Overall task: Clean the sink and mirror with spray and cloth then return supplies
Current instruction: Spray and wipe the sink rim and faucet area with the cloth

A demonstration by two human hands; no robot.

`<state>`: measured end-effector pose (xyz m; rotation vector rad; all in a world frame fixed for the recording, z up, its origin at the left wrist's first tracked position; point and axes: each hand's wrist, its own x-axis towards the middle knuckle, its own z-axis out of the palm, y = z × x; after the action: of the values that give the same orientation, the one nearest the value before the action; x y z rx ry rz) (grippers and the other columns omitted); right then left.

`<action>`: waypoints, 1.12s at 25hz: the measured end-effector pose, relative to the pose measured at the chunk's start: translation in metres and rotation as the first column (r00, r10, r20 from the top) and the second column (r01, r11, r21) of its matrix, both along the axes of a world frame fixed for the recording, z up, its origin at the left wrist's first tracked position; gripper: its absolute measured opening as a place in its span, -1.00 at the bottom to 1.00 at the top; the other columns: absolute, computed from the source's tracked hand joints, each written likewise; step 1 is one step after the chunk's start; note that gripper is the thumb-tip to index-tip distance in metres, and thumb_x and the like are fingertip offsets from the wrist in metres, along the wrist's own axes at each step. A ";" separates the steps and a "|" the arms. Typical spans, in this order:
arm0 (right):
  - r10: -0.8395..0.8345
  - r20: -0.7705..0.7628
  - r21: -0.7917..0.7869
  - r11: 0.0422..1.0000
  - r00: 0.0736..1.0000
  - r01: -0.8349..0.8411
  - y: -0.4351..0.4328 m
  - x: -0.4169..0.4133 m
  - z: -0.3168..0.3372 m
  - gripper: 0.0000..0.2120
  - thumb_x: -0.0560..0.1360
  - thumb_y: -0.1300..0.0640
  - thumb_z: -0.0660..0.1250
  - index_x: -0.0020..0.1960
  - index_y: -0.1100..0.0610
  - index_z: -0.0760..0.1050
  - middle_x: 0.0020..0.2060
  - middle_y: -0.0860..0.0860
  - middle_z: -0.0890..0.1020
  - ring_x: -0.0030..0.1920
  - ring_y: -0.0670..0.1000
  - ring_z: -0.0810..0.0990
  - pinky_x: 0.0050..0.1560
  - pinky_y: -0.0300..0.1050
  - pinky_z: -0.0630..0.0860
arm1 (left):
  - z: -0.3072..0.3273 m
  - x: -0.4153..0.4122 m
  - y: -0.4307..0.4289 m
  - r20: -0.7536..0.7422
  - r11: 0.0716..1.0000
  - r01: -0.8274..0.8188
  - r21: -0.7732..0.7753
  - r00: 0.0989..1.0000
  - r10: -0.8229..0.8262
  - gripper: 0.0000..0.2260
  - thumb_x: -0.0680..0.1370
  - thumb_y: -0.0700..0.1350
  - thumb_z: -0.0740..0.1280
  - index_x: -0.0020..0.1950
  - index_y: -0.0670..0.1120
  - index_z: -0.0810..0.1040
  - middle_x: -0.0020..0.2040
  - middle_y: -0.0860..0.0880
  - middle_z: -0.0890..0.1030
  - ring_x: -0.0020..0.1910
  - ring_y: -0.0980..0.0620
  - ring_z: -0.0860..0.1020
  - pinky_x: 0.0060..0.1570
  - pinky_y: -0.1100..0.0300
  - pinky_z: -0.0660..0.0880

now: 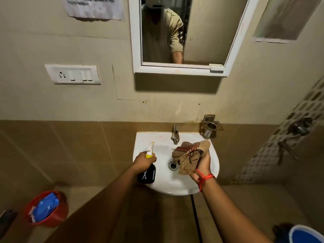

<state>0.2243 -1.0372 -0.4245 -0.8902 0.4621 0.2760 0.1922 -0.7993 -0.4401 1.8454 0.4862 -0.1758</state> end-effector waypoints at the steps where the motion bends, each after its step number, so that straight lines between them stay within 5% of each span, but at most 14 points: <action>1: -0.005 0.005 0.026 1.000 1.000 0.005 -0.001 0.014 -0.031 -0.43 0.53 -0.27 0.13 0.22 0.13 0.62 -0.11 0.10 0.75 -0.02 0.14 0.67 0.10 0.07 0.61 | -0.010 0.006 0.001 -0.025 1.000 0.002 0.009 1.000 -0.002 -0.81 0.37 0.01 0.40 -0.06 0.00 0.63 -0.09 -0.06 0.66 -0.09 -0.07 0.58 0.01 0.07 0.50; 4: 0.022 -0.121 -0.023 0.999 0.992 -0.025 0.007 0.032 -0.058 -0.37 0.48 -0.26 0.15 0.37 0.12 0.55 -0.05 0.06 0.76 0.13 0.16 0.60 -0.05 0.12 0.54 | -0.027 0.027 0.004 -0.055 0.998 0.017 0.064 0.998 -0.013 -0.77 0.44 0.02 0.42 -0.03 -0.10 0.64 -0.11 -0.06 0.65 -0.11 -0.06 0.58 -0.10 0.11 0.47; 7: -0.051 -0.111 -0.109 0.993 0.993 0.039 0.015 0.023 -0.039 -0.56 0.70 0.00 0.04 0.02 0.33 0.51 -0.15 0.24 0.64 -0.10 0.10 0.64 -0.24 -0.21 0.63 | -0.039 0.050 0.012 -0.060 0.988 0.037 0.147 0.998 -0.029 -0.72 0.31 0.12 0.36 -0.22 -0.08 0.64 -0.23 -0.03 0.68 -0.16 -0.06 0.63 -0.03 0.08 0.53; 9: -0.138 -0.214 -0.121 0.986 0.967 0.114 0.021 0.024 -0.054 -0.62 0.74 0.19 -0.08 -0.06 0.26 0.44 -0.22 0.20 0.47 -0.22 0.06 0.50 -0.33 -0.22 0.58 | -0.049 0.063 0.021 -0.053 0.988 0.009 0.157 0.999 -0.001 -0.75 0.36 0.10 0.43 -0.20 -0.08 0.64 -0.18 -0.09 0.71 -0.11 -0.12 0.66 0.05 0.02 0.57; 11: -0.139 -0.104 -0.095 0.987 0.985 0.129 0.037 0.030 -0.055 -0.62 0.75 0.12 -0.07 0.15 0.23 0.50 -0.19 0.13 0.47 -0.18 0.04 0.47 -0.09 -0.11 0.53 | -0.054 0.070 0.031 -0.070 0.991 0.003 0.130 0.998 0.006 -0.82 0.45 0.00 0.49 -0.06 -0.07 0.65 -0.10 -0.10 0.69 -0.08 -0.11 0.65 0.05 0.03 0.57; 14: -0.138 0.119 -0.097 0.984 0.983 0.150 0.076 0.050 -0.051 -0.42 0.69 -0.18 0.01 0.24 0.28 0.53 -0.04 0.22 0.57 -0.03 0.19 0.53 0.01 0.02 0.53 | -0.059 0.080 0.057 -0.097 0.998 0.062 0.017 0.993 -0.060 -0.75 0.50 -0.16 0.48 0.15 -0.20 0.63 0.01 -0.19 0.66 -0.03 -0.15 0.64 -0.03 0.11 0.57; 17: -0.184 0.219 -0.215 0.949 0.958 0.231 0.115 0.074 -0.079 -0.40 0.47 -0.38 0.28 0.07 0.17 0.56 -0.13 0.22 0.60 -0.08 0.23 0.55 -0.01 0.14 0.53 | -0.053 0.088 0.082 -0.059 0.989 0.145 -0.029 0.987 -0.146 -0.74 0.56 -0.32 0.38 0.23 -0.36 0.55 -0.01 -0.21 0.64 -0.04 -0.11 0.64 -0.13 0.33 0.59; 19: -0.147 0.403 -0.484 0.803 0.903 0.346 0.136 0.088 -0.088 -0.37 0.55 -0.38 0.16 0.23 0.17 0.47 -0.02 0.34 0.59 0.00 0.29 0.57 0.16 0.33 0.51 | -0.047 0.090 0.096 -0.052 0.989 0.135 -0.059 0.989 -0.138 -0.76 0.58 -0.38 0.32 0.23 -0.39 0.54 -0.07 -0.15 0.62 -0.13 0.02 0.59 -0.25 0.42 0.57; 21: 0.154 0.516 -0.723 0.605 0.842 0.332 0.152 0.119 -0.096 -0.35 0.62 -0.34 0.02 0.47 0.13 0.29 0.38 0.38 0.43 0.32 0.24 0.45 0.45 0.33 0.31 | -0.047 0.091 0.110 -0.032 0.992 0.097 -0.080 0.995 -0.100 -0.79 0.58 -0.39 0.30 0.20 -0.38 0.55 -0.09 -0.14 0.62 -0.17 0.01 0.59 -0.26 0.38 0.59; 23: 0.472 0.412 -0.908 0.139 0.779 0.396 0.158 0.158 -0.128 -0.30 0.66 -0.26 -0.06 0.63 0.17 0.10 0.62 0.17 0.12 0.62 0.14 0.11 0.64 0.07 0.05 | -0.053 0.094 0.123 -0.023 0.993 0.080 -0.086 0.996 -0.082 -0.85 0.59 -0.36 0.30 0.14 -0.33 0.58 -0.09 -0.13 0.64 -0.18 -0.03 0.60 -0.22 0.29 0.61; 25: 0.643 0.148 -0.926 -0.176 0.751 0.333 0.157 0.186 -0.166 -0.29 0.63 -0.21 -0.15 0.64 0.20 0.04 0.60 0.07 -0.04 0.65 0.14 0.01 0.60 0.18 0.16 | -0.060 0.097 0.133 -0.022 0.994 0.047 -0.102 0.999 -0.050 -0.89 0.60 -0.37 0.29 0.06 -0.24 0.58 -0.09 -0.15 0.65 -0.17 -0.06 0.60 -0.25 0.29 0.61; 28: 0.610 -0.004 -0.956 -0.233 0.792 0.175 0.156 0.204 -0.197 -0.24 0.58 -0.23 -0.19 0.64 0.19 0.00 0.62 0.10 0.00 0.64 0.17 0.04 0.56 0.23 0.19 | -0.067 0.100 0.144 0.000 0.991 0.077 -0.113 0.997 -0.078 -0.82 0.59 -0.40 0.27 0.15 -0.29 0.58 0.04 -0.18 0.67 -0.10 -0.03 0.65 -0.23 0.25 0.64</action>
<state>0.4283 -0.8808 -0.6211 -2.7355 -0.2282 -0.1003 0.2921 -0.6557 -0.5066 1.7543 0.3999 -0.2549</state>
